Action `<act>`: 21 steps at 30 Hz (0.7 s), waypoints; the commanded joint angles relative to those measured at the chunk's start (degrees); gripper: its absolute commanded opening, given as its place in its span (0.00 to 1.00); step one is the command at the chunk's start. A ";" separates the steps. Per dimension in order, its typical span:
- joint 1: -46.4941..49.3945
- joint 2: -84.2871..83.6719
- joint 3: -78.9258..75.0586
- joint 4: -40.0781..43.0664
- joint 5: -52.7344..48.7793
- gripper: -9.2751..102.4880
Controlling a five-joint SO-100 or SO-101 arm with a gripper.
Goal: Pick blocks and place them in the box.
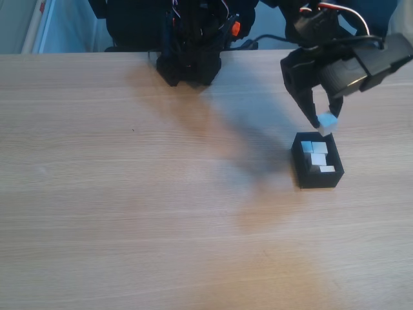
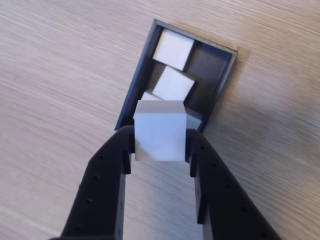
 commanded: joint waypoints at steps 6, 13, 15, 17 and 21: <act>0.97 -0.62 -3.25 -2.46 0.35 0.19; 2.11 -0.88 -3.08 -2.46 0.09 0.20; 2.46 0.18 -2.29 -1.85 -0.35 0.16; 2.90 2.55 0.00 -1.76 -1.49 0.09; 4.92 10.28 7.82 -1.14 -5.80 0.08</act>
